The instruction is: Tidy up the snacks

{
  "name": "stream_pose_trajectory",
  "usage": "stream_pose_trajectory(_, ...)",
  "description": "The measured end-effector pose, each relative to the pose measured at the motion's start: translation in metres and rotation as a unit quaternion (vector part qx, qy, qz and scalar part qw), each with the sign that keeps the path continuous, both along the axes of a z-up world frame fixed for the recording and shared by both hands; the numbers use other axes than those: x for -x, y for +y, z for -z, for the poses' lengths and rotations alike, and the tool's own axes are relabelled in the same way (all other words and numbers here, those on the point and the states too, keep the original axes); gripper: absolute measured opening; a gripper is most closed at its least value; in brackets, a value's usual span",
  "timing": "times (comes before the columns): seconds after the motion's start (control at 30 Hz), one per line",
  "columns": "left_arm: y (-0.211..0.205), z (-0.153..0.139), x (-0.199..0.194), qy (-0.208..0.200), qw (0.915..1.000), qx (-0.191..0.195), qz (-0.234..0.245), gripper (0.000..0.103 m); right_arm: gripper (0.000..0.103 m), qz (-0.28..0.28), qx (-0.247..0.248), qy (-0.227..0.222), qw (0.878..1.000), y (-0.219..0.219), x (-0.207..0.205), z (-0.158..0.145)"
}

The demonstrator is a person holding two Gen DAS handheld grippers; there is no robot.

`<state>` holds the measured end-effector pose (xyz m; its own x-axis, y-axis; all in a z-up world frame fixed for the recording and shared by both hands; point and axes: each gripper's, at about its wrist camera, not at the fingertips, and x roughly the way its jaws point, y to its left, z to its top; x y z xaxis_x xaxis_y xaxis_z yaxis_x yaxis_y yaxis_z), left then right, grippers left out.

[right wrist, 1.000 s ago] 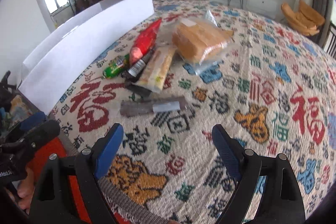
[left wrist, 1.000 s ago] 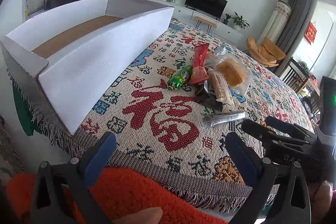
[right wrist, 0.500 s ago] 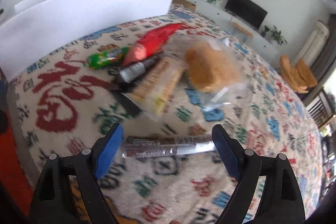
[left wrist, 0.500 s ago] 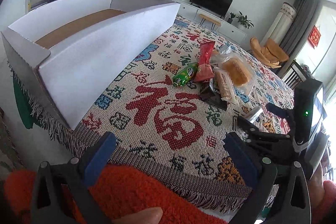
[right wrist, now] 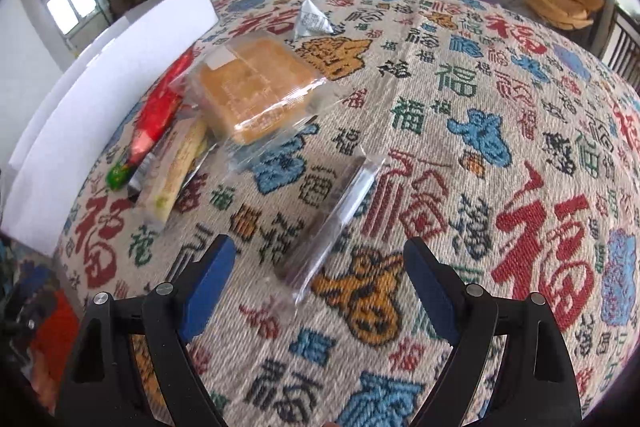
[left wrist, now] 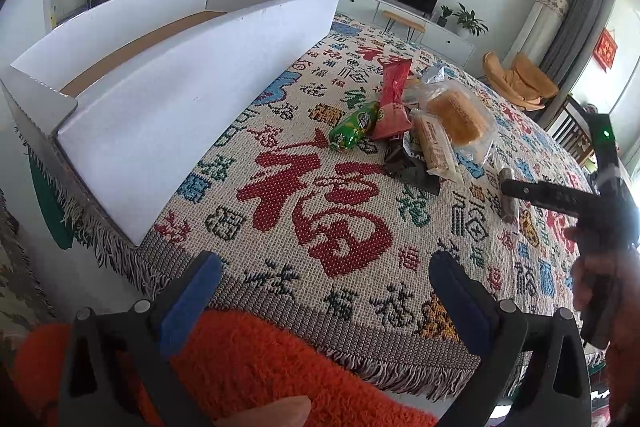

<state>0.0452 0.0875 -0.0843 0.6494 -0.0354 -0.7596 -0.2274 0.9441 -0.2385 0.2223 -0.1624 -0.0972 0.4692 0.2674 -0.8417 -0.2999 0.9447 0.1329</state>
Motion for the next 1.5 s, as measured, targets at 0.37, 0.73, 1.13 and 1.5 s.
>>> stream_pose_trajectory(0.37,-0.015,0.014,-0.003,0.113,0.9925,-0.043,-0.02,0.103,0.021,-0.015,0.066,0.006,0.998,0.001,-0.01,0.014)
stream_pose_trajectory(0.73,-0.041,0.024,-0.012,0.201,0.9683,-0.148,0.019,0.103,0.019,-0.046,0.055,0.005,0.997,-0.042,0.026,0.011)
stream_pose_trajectory(1.13,-0.023,-0.043,-0.099,0.095,0.9875,-0.072,0.103,0.096,0.024,-0.029,0.016,-0.01,0.999,-0.052,0.026,0.017)
stream_pose_trajectory(1.5,-0.08,-0.025,-0.168,0.11,0.9817,-0.07,0.139,0.06,0.023,-0.031,0.016,-0.013,0.999,-0.051,0.028,0.017)
